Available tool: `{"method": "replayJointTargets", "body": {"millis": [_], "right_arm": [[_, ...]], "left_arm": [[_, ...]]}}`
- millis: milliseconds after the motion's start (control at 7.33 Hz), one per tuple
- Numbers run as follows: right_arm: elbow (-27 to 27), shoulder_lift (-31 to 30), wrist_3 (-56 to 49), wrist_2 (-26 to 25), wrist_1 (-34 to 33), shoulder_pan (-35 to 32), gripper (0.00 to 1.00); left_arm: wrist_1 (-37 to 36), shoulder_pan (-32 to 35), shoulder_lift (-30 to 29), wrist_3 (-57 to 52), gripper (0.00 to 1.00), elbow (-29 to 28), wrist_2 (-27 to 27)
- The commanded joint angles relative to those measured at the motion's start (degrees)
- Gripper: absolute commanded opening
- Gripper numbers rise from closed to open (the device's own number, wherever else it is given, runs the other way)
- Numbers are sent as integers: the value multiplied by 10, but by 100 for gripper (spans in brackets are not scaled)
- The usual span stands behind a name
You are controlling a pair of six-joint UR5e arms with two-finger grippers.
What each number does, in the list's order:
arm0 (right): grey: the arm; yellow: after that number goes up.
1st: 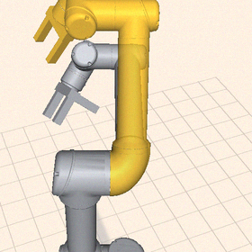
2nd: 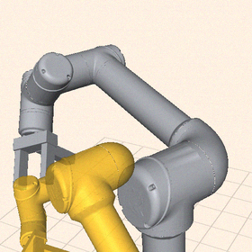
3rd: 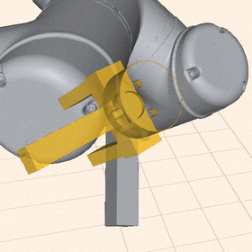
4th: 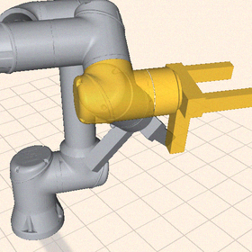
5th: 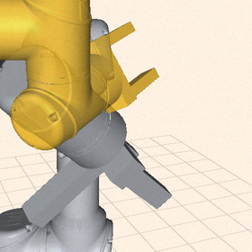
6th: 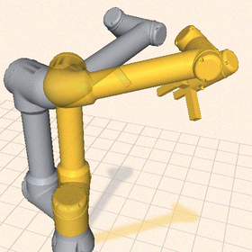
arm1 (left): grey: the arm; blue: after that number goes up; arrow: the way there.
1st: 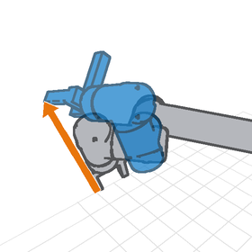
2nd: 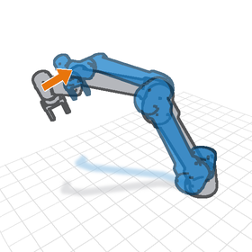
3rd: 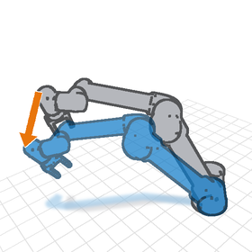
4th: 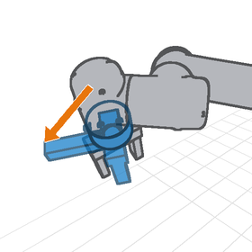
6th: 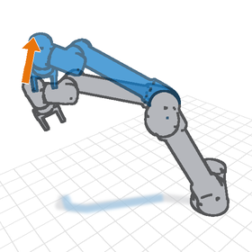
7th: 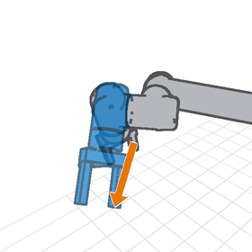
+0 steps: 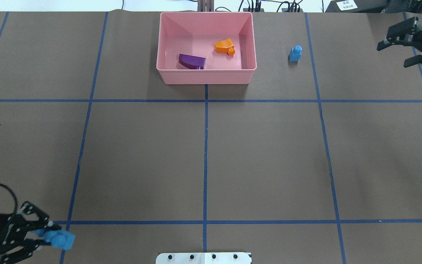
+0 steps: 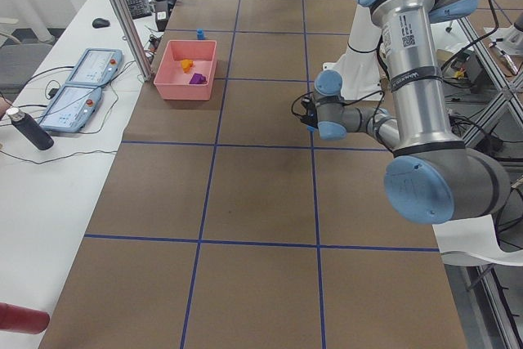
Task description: Put all blocks into box
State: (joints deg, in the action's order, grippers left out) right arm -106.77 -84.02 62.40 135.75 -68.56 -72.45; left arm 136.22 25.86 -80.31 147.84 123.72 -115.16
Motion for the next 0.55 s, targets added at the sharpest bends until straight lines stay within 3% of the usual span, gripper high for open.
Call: {"method": "replayJointTargets", "body": {"millis": [0, 273, 409], "right_arm": [[-2, -33, -22, 5, 0, -2, 100], [-6, -98, -115, 7, -1, -20, 99], [-18, -165, -196, 3, 0, -24, 99]], "left_arm": [[-210, 86, -198, -83, 0, -21, -69], [-295, 139, -316, -154, 0, -84, -74], [-350, 175, -395, -202, 0, -129, -76]]}}
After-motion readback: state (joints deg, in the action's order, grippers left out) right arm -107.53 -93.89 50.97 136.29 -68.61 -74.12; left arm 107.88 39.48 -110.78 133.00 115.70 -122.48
